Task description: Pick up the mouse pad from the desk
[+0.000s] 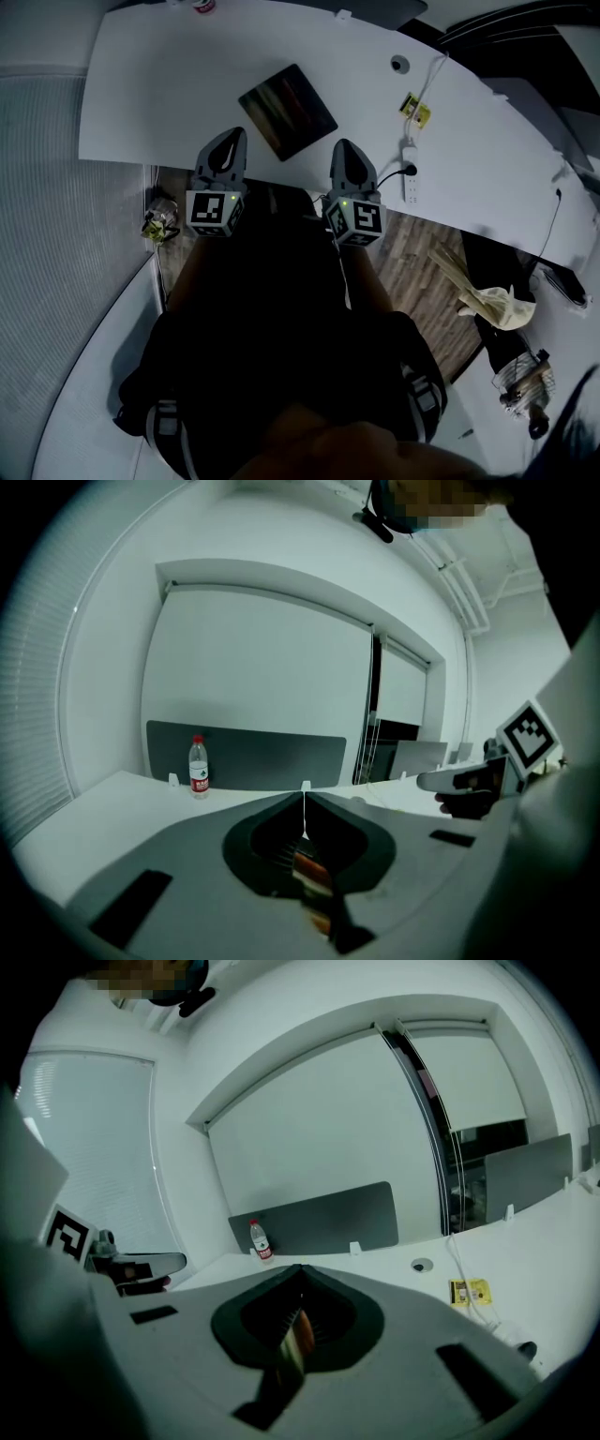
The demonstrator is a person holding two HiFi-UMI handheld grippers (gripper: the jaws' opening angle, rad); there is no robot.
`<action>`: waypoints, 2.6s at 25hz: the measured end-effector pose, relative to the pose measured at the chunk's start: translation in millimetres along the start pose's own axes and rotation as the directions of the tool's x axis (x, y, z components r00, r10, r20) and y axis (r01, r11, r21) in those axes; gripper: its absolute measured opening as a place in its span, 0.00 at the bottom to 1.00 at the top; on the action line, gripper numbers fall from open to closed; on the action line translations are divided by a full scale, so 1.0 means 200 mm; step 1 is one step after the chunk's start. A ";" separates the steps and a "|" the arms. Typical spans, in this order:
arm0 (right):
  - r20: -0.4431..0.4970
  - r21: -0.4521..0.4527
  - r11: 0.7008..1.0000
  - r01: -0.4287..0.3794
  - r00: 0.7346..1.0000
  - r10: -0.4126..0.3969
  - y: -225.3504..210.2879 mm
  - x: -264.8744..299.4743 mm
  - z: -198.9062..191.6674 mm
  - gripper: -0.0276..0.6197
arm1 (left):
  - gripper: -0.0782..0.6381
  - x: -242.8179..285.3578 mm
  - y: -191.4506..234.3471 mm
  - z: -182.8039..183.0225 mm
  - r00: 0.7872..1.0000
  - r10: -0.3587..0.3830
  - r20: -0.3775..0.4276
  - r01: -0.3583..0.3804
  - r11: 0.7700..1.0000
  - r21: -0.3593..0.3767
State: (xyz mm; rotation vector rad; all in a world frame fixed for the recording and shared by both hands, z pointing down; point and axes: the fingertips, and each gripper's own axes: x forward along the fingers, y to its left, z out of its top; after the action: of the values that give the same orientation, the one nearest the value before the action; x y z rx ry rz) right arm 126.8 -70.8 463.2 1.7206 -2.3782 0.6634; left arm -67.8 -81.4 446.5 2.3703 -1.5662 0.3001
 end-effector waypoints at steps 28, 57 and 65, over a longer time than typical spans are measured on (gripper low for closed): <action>-0.260 0.031 0.989 0.144 0.957 -0.131 -0.28 0.49 -0.57 0.05 | 0.12 0.57 0.36 -0.64 0.940 -0.100 -0.325 0.092 0.995 -0.040; -0.578 0.005 0.987 0.163 0.805 -0.130 -0.47 0.61 -1.12 0.40 | 0.42 0.75 0.43 -1.15 0.789 -0.135 -0.600 0.125 0.990 -0.059; -0.601 0.001 0.984 0.177 0.787 -0.141 -0.48 0.63 -1.14 0.41 | 0.43 0.77 0.47 -1.19 0.778 -0.130 -0.614 0.117 0.991 -0.061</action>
State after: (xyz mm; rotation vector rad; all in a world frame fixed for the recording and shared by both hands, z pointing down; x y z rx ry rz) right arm 139.2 -108.4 738.9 1.4180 -1.7669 1.0675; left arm -98.3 -166.0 730.9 2.0300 -1.0812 0.9215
